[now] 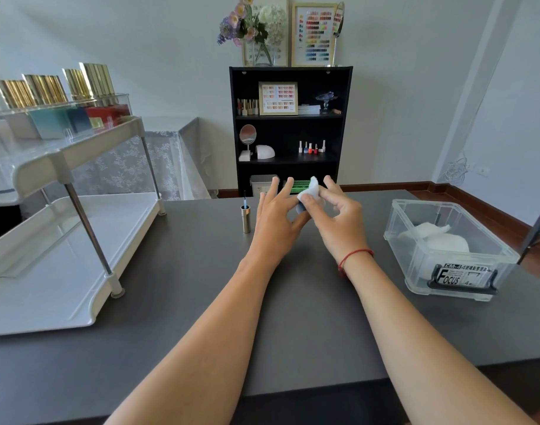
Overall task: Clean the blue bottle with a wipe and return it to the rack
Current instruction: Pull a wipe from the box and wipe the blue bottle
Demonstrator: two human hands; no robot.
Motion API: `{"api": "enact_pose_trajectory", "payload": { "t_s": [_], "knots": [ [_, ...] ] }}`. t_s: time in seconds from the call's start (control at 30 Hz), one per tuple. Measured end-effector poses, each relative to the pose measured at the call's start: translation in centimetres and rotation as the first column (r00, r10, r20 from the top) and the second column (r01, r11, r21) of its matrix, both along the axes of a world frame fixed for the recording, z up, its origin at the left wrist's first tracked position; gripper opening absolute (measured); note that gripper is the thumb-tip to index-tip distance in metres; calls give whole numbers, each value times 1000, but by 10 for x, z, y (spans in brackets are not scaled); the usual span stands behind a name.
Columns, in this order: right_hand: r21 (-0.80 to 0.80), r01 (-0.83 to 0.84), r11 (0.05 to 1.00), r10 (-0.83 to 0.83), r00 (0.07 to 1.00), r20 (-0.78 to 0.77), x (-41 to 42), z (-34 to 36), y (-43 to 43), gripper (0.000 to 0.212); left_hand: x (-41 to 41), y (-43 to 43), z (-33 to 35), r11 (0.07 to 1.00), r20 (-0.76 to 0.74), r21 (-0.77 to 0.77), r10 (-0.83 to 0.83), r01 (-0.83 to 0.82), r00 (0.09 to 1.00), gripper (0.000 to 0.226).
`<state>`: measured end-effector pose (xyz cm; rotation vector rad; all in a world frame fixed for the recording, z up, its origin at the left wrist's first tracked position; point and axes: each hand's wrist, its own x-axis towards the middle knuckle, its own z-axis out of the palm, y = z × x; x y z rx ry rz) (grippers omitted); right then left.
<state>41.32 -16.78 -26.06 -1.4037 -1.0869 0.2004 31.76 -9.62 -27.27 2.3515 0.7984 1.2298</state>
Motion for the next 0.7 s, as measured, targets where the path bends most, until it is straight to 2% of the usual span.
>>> {"api": "enact_pose_trajectory", "payload": {
  "t_s": [0.27,0.43,0.57,0.7],
  "knots": [
    [138,72,988,-82,994,73,-3,0,1,28,1,2,0,998,-36,14,59,-58,998,34],
    [147,74,986,-86,994,74,-1,0,2,30,2,3,0,998,-37,14,64,-63,997,36],
    [145,64,987,-60,998,-29,0,1,1,27,1,3,1,998,-16,-15,55,-55,998,36],
    [169,47,984,-3,969,-249,1,3,2,29,0,4,2,998,-25,-39,52,-53,998,37]
  ]
}}
